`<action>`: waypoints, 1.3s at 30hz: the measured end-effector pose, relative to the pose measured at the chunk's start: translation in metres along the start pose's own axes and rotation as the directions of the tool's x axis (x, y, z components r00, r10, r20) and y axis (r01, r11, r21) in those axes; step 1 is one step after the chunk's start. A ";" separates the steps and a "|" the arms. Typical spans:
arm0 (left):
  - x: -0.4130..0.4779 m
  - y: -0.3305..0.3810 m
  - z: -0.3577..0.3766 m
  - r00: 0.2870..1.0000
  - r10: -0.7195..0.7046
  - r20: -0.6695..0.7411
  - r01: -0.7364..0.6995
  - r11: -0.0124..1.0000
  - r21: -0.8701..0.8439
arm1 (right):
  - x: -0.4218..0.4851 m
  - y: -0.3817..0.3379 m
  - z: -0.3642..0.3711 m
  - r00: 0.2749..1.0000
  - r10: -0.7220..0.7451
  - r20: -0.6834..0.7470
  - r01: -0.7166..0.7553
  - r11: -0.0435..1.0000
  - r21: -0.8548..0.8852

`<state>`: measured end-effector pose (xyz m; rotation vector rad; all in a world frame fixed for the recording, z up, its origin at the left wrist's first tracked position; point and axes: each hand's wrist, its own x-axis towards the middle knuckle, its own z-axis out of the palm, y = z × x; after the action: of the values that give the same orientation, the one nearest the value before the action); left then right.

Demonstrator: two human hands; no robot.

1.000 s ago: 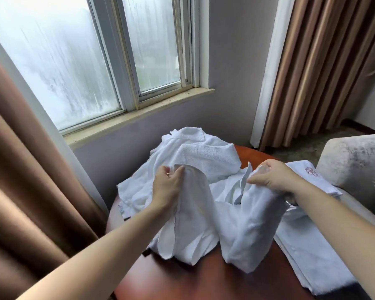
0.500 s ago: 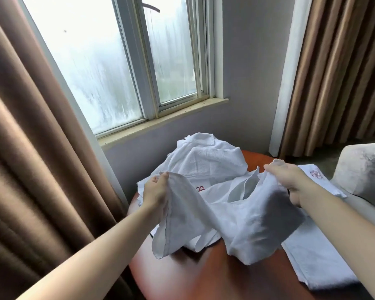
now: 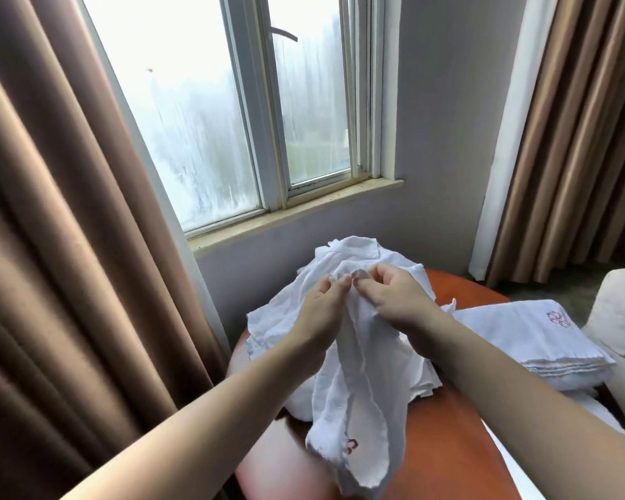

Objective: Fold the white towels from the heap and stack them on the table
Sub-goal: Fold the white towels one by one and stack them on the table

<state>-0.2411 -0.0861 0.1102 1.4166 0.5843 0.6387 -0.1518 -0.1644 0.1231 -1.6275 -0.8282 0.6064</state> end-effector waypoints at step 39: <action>0.063 0.030 0.012 0.777 -0.178 -0.604 -0.016 0.953 -0.302 | -0.027 0.064 -0.003 0.914 -0.400 0.070 0.375 0.764 -0.525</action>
<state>-0.1902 -0.0486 0.1417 0.8689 1.0258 1.0952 -0.1536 -0.1943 0.0599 -1.8691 -1.3424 0.0300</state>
